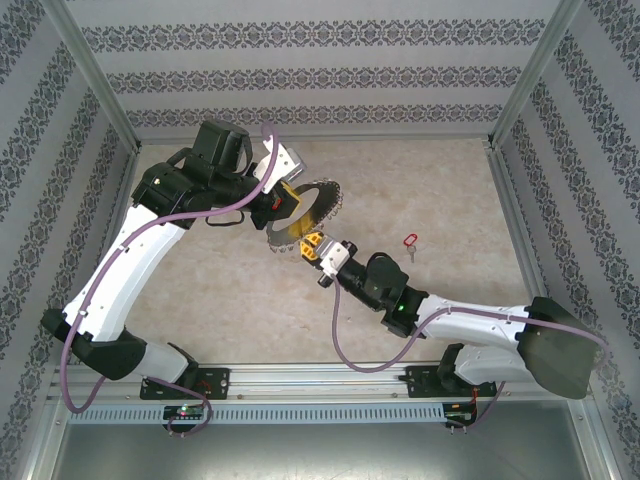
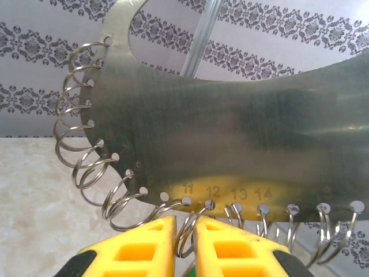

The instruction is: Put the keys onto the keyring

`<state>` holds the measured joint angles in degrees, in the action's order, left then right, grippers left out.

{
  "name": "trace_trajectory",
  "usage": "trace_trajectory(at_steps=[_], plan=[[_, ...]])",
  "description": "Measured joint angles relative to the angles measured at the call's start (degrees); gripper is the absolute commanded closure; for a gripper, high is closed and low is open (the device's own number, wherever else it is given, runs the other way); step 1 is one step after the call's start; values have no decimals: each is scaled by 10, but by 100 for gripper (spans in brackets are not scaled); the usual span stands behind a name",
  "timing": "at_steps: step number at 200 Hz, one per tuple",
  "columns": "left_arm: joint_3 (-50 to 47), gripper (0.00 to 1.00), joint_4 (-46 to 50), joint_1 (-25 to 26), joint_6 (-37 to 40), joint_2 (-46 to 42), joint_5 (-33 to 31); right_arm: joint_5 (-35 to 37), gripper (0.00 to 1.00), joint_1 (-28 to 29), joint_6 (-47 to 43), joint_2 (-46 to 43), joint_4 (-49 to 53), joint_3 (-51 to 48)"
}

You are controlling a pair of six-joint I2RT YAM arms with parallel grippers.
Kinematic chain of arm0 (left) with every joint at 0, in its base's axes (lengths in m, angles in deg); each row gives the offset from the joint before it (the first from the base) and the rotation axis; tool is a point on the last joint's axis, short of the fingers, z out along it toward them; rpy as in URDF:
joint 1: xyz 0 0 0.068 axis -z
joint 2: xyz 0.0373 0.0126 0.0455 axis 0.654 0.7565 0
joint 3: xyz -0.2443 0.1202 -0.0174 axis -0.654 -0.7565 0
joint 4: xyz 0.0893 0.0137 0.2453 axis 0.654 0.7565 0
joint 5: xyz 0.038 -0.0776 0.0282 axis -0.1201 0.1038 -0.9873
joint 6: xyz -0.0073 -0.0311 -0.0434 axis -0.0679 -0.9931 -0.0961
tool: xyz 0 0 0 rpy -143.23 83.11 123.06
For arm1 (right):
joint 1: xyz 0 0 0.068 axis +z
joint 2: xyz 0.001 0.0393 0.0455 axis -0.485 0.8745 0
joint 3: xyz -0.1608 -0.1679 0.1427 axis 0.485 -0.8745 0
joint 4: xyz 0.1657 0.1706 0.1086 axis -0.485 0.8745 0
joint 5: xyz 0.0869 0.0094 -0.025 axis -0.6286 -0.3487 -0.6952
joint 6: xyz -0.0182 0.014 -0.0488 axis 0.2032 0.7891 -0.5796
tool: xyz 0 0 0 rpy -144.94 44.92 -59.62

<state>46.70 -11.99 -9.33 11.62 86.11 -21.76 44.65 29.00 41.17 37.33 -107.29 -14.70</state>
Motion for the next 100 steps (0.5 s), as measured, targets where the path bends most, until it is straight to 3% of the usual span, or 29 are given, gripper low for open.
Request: trace_trajectory(at_steps=[100], plan=[[-3, 100, -1, 0, -5, 0, -11, 28, 93, 0, -10, 5, 0, 2]])
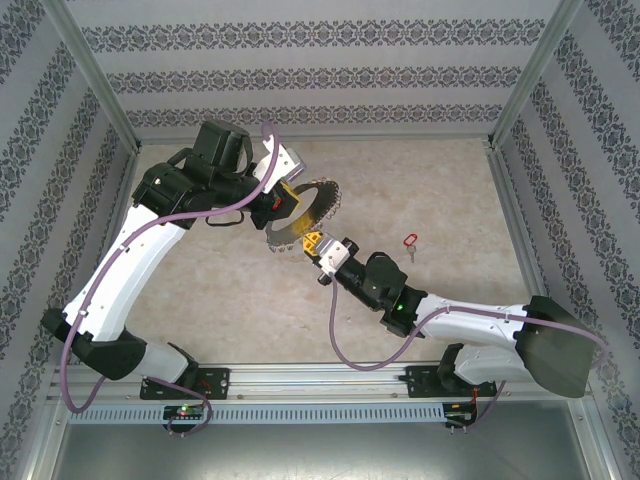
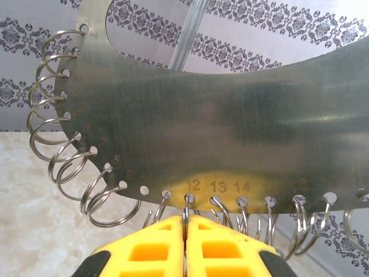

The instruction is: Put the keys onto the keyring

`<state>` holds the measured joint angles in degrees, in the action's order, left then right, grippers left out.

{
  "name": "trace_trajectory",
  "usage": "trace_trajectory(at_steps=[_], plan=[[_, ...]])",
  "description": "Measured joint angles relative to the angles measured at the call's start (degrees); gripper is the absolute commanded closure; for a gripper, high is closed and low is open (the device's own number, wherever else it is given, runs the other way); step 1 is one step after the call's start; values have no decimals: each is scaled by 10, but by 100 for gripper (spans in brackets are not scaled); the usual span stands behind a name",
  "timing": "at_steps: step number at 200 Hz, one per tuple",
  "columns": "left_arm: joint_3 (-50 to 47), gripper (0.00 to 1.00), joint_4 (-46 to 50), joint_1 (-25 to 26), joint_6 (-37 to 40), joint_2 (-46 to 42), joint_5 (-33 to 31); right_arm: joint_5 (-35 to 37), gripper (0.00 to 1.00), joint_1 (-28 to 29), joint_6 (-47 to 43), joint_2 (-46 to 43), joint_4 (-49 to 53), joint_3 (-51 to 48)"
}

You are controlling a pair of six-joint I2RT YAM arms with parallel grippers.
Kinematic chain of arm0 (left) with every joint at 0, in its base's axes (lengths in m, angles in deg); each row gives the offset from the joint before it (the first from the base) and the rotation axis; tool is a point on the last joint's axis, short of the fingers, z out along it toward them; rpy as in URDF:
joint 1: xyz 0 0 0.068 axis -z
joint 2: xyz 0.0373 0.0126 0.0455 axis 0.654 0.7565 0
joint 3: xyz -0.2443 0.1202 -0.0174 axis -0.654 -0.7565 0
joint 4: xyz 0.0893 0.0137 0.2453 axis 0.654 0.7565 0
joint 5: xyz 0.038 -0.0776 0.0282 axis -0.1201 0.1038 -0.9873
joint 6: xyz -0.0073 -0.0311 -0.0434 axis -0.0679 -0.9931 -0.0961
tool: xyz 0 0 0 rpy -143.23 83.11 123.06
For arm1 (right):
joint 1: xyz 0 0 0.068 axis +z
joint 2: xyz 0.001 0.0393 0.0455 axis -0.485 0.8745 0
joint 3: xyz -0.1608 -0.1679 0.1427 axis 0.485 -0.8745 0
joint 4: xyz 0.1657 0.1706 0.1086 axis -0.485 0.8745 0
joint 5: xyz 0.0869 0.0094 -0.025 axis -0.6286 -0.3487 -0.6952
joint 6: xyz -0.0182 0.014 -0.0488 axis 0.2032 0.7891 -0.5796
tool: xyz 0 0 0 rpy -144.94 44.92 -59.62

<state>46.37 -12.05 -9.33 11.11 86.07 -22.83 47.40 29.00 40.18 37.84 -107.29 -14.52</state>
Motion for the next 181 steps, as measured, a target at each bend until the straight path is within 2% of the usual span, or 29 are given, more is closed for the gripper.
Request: trace_trajectory(at_steps=[36, 87, 136, 181], plan=[[-6, 100, -6, 0, -7, -4, -2, 0, 100, 0, 0, 0, 0, 0], [-24, 100, -24, 0, -30, -16, -20, 0, 100, 0, 0, 0, 1, 0], [-100, 100, -89, -2, -118, -40, -51, -8, 100, -4, 16, -34, 64, -5], [-187, 92, -172, -13, -224, -63, -40, -94, 100, -57, 81, -84, 167, -5]])
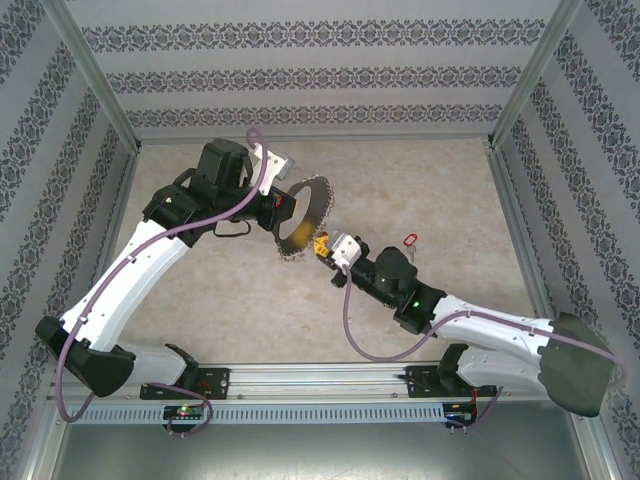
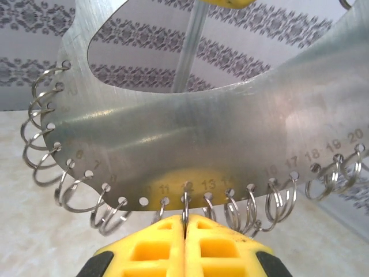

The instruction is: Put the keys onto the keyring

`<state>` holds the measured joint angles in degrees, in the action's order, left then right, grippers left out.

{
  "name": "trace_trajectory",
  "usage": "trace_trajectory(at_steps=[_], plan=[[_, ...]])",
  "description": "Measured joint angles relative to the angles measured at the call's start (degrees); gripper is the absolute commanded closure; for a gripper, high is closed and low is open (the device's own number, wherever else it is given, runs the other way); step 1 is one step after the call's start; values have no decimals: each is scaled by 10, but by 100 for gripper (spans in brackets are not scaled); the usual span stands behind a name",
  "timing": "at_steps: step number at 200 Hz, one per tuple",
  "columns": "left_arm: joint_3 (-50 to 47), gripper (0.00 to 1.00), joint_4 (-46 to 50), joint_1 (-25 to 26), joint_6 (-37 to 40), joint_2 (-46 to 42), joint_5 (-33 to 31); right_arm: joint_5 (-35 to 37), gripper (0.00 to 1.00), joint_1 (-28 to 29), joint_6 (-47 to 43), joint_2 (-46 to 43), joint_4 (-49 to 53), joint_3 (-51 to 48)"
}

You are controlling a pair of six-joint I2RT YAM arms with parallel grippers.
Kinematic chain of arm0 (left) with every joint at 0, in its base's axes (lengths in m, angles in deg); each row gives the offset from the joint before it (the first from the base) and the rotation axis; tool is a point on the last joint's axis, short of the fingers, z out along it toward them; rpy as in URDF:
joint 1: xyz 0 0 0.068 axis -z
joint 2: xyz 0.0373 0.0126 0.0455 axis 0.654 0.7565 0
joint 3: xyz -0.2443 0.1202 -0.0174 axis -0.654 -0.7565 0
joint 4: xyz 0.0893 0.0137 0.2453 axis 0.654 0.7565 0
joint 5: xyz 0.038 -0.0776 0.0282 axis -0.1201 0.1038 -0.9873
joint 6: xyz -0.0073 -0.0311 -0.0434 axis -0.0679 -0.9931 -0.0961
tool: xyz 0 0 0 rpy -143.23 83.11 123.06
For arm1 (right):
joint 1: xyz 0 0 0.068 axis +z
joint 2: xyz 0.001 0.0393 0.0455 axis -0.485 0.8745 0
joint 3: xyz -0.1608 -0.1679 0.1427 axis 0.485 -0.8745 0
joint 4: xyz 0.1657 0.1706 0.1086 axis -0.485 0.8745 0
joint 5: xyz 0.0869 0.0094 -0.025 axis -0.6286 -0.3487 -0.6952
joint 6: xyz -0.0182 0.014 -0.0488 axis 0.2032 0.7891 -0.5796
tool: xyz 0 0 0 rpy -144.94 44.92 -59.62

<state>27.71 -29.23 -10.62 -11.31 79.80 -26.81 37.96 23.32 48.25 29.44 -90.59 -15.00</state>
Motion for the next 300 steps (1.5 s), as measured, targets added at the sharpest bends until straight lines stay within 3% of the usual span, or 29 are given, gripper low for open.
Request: trace_trajectory(at_steps=[56, 101, 149, 212, 300], plan=[[-152, 85, -104, -22, -127, -32, -3, -154, 100, -83, 71, -41, 141, 10], [-273, 81, -195, -26, -213, -44, -5, -213, 100, -95, 84, -40, 283, 52], [-361, 76, -281, -26, -269, -43, 1, -218, 100, -100, 67, -18, 414, 127], [-459, 64, -388, -26, -327, -12, 32, -206, 100, -103, 57, 23, 451, 146], [-527, 47, -438, -26, -326, -8, 11, -207, 100, -117, 37, 98, 491, 201]])
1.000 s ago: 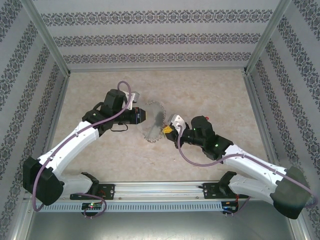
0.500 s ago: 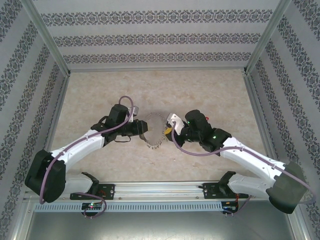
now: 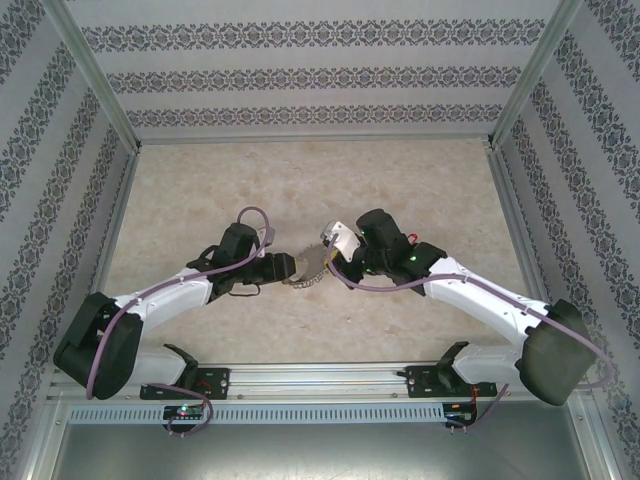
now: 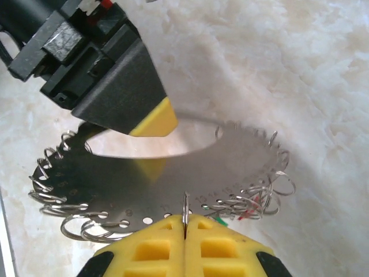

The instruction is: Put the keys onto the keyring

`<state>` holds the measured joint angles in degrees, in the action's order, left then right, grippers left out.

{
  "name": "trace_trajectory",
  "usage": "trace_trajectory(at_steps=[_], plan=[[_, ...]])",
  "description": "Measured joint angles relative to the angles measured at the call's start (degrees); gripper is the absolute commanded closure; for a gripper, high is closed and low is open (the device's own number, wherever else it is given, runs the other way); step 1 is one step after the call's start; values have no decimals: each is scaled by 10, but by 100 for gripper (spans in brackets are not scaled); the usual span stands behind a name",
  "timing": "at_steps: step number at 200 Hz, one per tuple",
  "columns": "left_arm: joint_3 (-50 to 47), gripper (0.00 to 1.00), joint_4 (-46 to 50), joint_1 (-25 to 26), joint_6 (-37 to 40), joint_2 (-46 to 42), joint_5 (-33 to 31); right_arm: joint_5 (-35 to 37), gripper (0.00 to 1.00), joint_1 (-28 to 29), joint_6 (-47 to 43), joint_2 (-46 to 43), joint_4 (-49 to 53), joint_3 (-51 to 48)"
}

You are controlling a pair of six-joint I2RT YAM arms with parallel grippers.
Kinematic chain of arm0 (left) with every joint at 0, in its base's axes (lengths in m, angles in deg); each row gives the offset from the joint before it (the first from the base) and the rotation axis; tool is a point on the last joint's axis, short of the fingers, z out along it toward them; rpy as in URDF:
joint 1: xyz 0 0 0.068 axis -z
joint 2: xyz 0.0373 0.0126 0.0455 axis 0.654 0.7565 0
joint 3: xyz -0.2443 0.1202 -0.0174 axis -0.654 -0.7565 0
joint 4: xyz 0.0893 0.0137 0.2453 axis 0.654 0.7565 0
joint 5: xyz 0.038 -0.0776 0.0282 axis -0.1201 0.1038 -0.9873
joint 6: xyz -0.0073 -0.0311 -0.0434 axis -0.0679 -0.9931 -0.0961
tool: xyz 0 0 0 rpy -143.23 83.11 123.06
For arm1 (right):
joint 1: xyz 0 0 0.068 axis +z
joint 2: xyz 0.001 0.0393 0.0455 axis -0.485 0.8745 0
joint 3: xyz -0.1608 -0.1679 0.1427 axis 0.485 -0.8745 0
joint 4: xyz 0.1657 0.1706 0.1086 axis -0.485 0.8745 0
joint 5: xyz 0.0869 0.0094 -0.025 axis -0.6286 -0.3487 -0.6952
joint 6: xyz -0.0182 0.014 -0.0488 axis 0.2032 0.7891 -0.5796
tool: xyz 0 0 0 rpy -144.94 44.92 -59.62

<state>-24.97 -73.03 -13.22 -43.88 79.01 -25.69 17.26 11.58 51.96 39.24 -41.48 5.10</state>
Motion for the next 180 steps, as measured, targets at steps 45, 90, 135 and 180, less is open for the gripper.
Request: trace_trajectory(at_steps=[45, 90, 135, 180], plan=[[-29, 46, 7, 0, 14, -55, -33, 18, 100, -3, -59, 15, 52, 24], [-40, 42, 27, 0, 36, -159, -100, 189, 100, 77, -147, 24, 58, 31], [-60, 43, 50, 0, 47, -240, -159, 346, 100, 190, -199, 61, -2, 23], [-61, 48, 54, 0, 86, -275, -161, 206, 100, 132, -170, 17, -5, 12]])
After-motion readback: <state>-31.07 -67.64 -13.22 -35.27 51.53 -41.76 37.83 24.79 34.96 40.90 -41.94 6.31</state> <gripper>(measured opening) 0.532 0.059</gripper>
